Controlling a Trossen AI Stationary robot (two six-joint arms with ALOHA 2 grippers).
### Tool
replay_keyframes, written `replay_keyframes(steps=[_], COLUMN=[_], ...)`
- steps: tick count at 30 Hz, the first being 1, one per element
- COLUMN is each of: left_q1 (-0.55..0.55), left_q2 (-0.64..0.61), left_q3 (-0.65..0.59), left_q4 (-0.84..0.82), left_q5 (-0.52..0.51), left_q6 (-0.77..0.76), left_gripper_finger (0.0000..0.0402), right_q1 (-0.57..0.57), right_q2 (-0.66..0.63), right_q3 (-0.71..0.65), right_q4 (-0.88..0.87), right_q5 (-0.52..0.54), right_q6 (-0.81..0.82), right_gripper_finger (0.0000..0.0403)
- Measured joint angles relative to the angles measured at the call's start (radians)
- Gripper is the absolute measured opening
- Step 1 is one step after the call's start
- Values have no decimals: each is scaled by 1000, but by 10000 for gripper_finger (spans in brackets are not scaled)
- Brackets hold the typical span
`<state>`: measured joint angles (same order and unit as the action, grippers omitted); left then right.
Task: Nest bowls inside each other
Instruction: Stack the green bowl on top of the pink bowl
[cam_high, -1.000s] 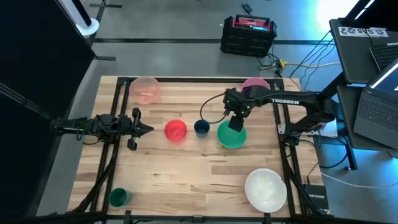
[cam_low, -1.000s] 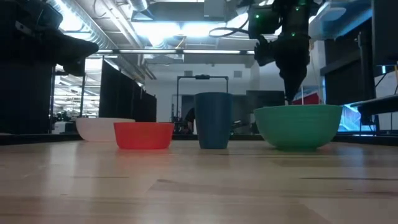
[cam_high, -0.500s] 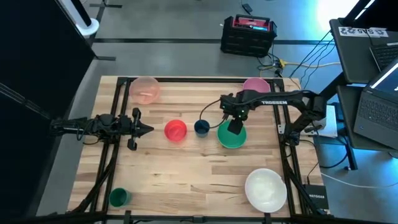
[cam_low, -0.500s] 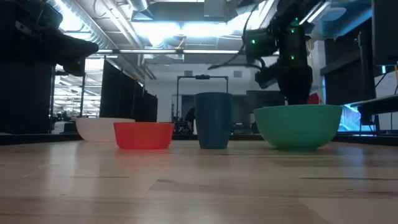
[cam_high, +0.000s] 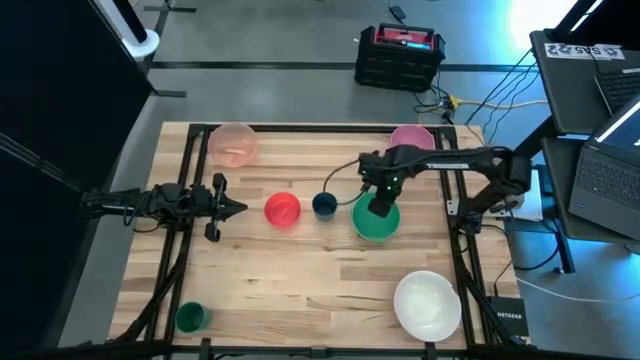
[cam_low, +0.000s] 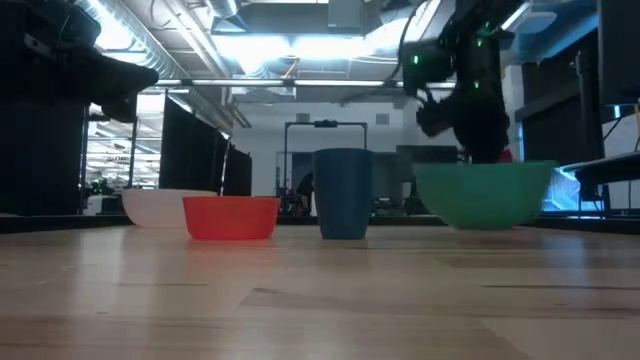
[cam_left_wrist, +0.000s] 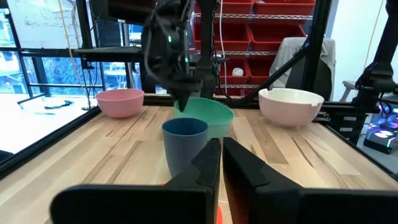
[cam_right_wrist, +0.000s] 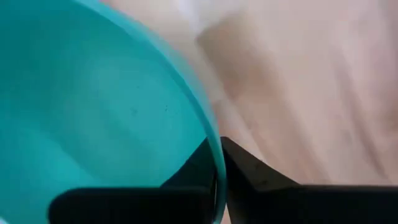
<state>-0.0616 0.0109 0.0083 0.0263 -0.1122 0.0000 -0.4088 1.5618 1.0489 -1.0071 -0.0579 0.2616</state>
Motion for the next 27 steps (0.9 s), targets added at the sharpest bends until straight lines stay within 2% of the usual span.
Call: replay_keyframes(steps=[7,14,27], left_q1=[0,0,0], left_q2=[0,0,0], left_q3=[0,0,0], left_q4=[0,0,0], left_q5=[0,0,0], left_q6=[0,0,0], left_gripper_finger=[0,0,0], right_q1=[-165,-386,-566], right_q2=[-104,-107,-108], right_q3=[32,33,136], right_q4=[-48,31,3], right_q5=[56,55,138], right_q6=[85,152,185], right_gripper_finger=[0,0,0])
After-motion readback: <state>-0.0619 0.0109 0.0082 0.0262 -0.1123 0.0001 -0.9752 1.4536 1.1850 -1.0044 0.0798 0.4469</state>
